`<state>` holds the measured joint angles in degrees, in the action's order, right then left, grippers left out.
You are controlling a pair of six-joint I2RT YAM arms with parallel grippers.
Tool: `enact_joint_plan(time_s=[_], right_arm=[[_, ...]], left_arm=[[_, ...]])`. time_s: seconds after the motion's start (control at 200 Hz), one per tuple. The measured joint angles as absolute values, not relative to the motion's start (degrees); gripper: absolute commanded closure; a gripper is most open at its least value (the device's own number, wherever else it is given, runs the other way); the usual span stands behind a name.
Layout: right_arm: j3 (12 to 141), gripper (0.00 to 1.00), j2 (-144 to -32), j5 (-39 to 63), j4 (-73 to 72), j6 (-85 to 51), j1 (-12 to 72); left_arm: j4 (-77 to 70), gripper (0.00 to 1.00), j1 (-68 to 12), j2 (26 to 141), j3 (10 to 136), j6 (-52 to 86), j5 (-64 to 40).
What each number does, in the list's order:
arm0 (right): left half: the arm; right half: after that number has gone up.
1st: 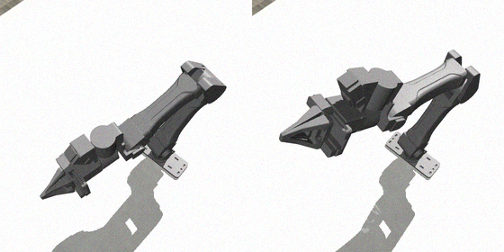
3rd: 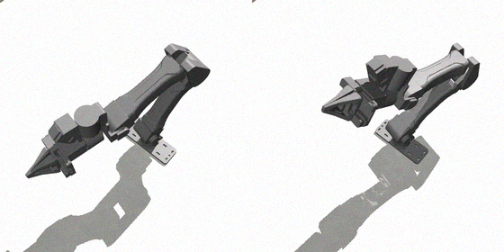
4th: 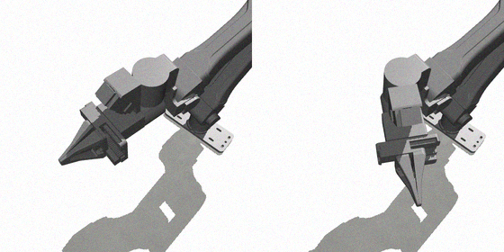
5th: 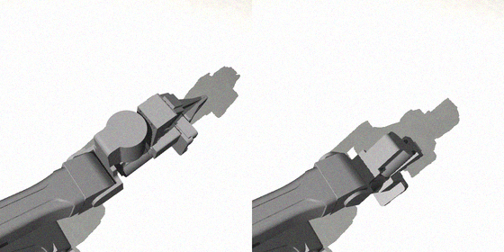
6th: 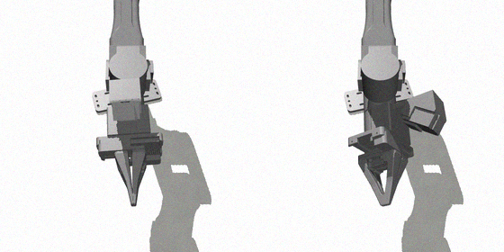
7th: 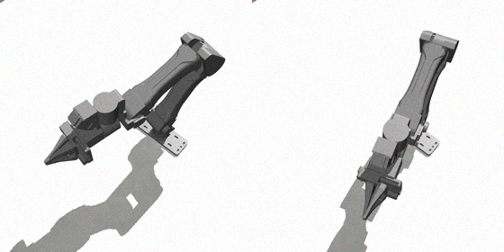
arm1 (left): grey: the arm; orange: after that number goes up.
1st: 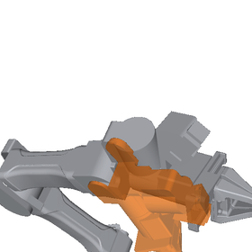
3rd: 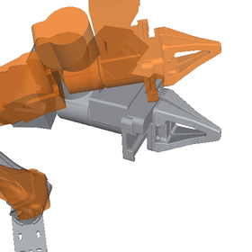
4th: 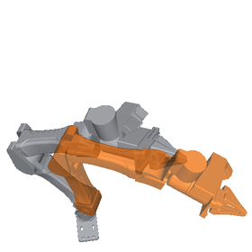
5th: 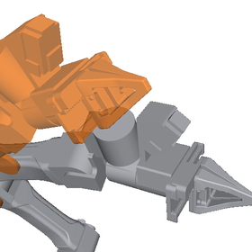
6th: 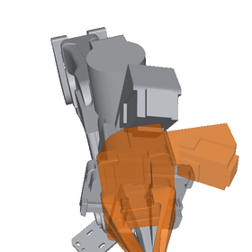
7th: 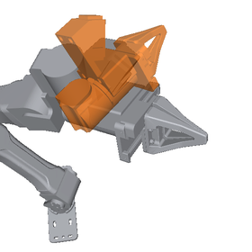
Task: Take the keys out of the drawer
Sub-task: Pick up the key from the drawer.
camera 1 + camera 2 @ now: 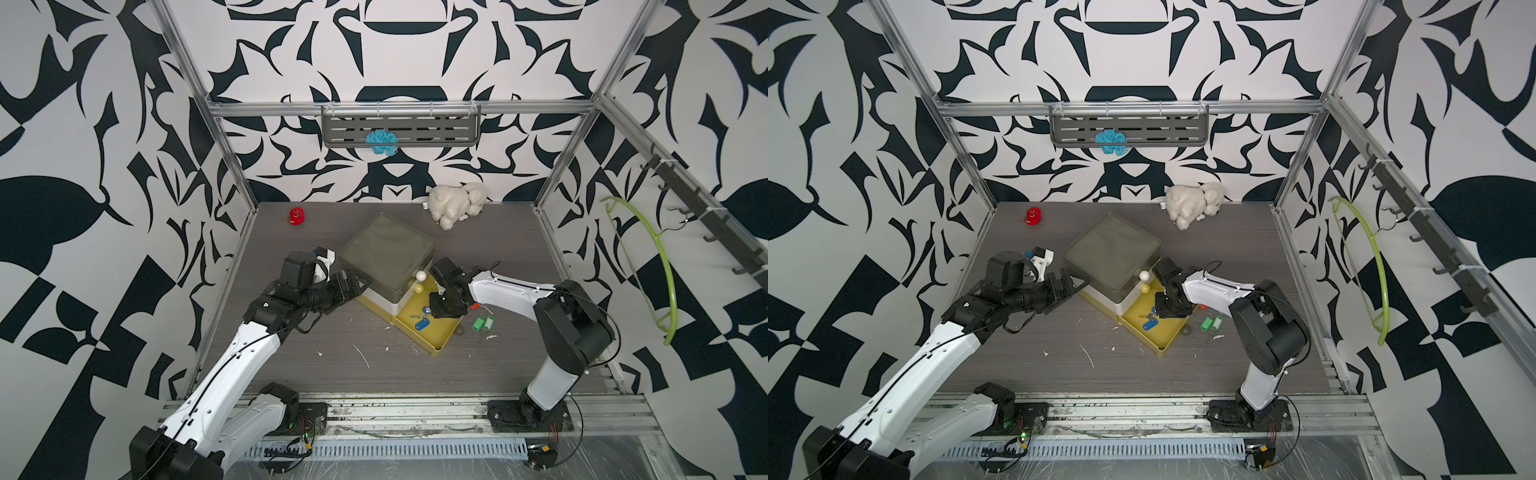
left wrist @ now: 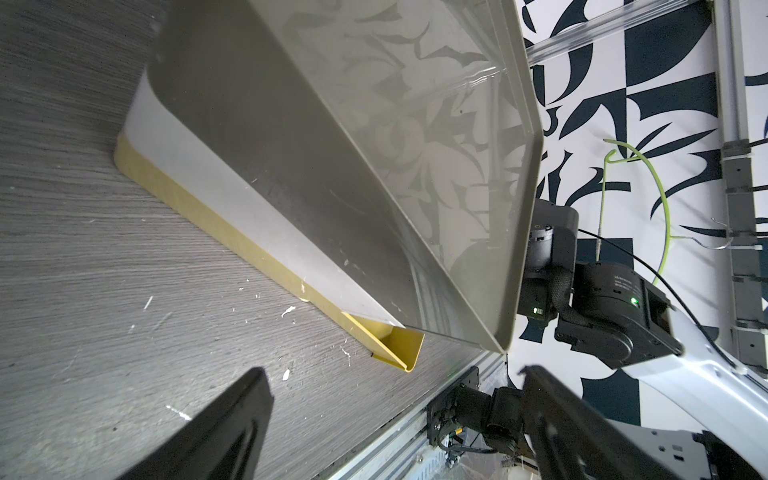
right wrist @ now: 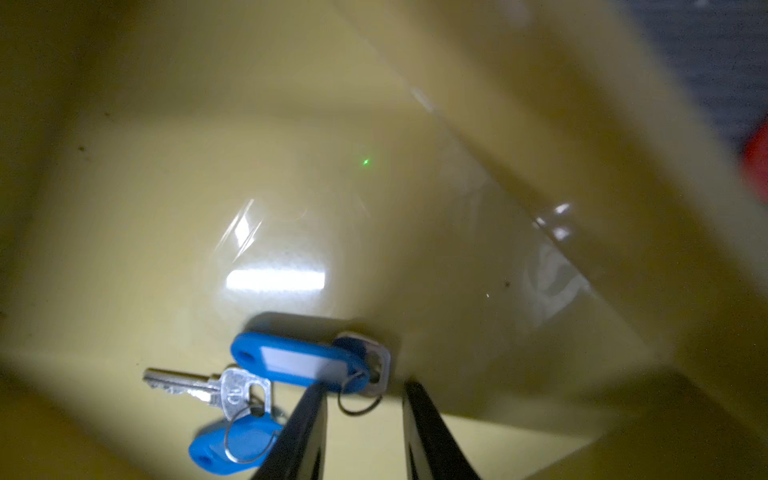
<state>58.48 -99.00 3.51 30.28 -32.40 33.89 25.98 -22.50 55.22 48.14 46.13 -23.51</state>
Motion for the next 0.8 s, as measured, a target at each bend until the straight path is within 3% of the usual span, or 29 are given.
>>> enact_joint_plan(time_s=[0.38, 0.8], right_arm=[[59.1, 0.92, -99.2, 3.3, 30.5, -32.1, 34.0], [58.1, 0.99, -94.9, 2.9, 32.3, -32.6, 34.0]], left_arm=[[26.0, 0.01, -22.5, 54.1, 47.5, 46.3, -23.4], [26.0, 0.01, -22.5, 53.9, 47.2, 47.0, -23.4]])
